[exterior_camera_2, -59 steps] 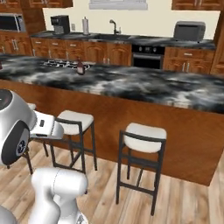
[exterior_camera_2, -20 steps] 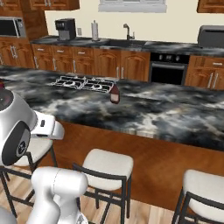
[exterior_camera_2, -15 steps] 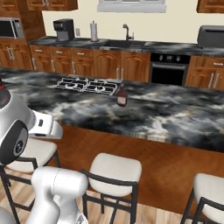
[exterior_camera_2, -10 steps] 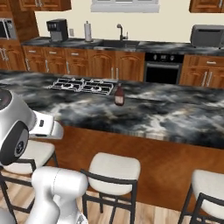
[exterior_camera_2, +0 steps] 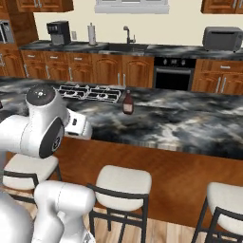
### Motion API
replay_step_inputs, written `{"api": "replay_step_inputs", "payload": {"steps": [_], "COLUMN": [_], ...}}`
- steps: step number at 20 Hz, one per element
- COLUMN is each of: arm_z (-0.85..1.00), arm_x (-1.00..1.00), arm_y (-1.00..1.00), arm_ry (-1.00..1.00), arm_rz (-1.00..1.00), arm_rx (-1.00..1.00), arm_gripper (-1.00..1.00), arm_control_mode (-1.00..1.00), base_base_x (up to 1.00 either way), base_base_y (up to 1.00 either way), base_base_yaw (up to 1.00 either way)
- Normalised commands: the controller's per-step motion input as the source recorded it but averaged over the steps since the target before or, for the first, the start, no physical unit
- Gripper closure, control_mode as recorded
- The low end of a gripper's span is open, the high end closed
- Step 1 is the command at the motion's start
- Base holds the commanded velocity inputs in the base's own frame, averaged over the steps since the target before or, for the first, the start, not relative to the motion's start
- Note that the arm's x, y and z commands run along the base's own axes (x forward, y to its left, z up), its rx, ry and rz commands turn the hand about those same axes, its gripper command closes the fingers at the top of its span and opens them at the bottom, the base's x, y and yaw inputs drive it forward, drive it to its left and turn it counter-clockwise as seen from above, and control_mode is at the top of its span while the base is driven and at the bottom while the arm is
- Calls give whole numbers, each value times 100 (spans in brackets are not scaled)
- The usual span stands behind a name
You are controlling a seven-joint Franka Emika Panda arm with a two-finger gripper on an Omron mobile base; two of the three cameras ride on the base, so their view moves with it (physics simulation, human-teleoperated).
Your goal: Place the condiment bottle and ketchup from the counter to the top shelf of the fridge. If the existing items in the fridge are on the top shelf, move them to other shelves.
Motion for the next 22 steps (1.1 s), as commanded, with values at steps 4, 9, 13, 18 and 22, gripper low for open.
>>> {"api": "replay_step_inputs", "payload": {"steps": [4, 9, 13, 18, 22], "arm_z": [0, 0, 0, -5, -19], "arm_x": [100, 100, 100, 100, 100], "arm_y": [-100, -100, -87, -42, 24], "arm_ry": [14, 14, 10, 5, 0], "arm_rz": [5, 19, 23, 16, -1], "arm_rx": [20, 12, 9, 2, -1], "arm_gripper": [-100, -100, -100, -100, -100], "arm_control_mode": [-100, -100, -100, -100, -100], "base_base_x": [0, 0, 0, 0, 0], "base_base_y": [0, 0, 0, 0, 0], "base_base_yaw": [0, 0, 0, 0, 0]}}
